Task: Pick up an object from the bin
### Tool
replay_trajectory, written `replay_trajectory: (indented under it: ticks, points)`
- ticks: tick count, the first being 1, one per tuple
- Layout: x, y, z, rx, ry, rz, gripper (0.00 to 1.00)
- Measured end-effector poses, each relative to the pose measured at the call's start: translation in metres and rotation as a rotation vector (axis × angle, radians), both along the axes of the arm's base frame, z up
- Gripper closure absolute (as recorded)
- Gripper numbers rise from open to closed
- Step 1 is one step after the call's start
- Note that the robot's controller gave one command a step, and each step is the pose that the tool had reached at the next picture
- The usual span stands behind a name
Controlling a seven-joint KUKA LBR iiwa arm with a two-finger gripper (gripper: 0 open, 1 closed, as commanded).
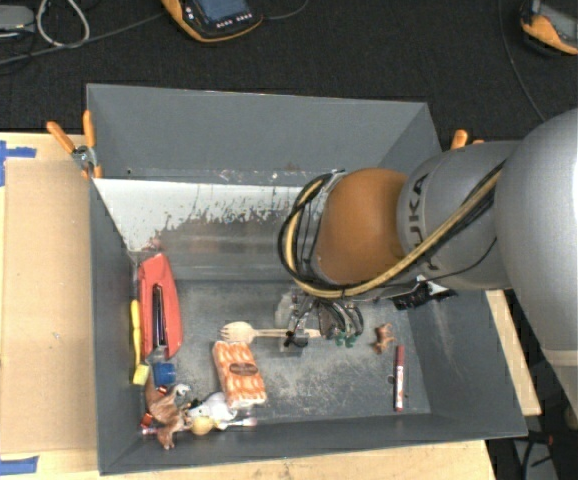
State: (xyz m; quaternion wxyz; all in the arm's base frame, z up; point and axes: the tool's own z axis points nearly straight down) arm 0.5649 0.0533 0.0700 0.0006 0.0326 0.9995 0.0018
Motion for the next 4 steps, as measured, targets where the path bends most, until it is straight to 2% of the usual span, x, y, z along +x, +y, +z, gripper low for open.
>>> replay_trajectory:
  ticks: [2, 4]
  points:
    - [0.000, 0.000, 0.002, 0.000, 0.001, -0.002, 1.00]
    - [0.000, 0.000, 0.039, 0.001, 0.000, -0.004, 1.00]
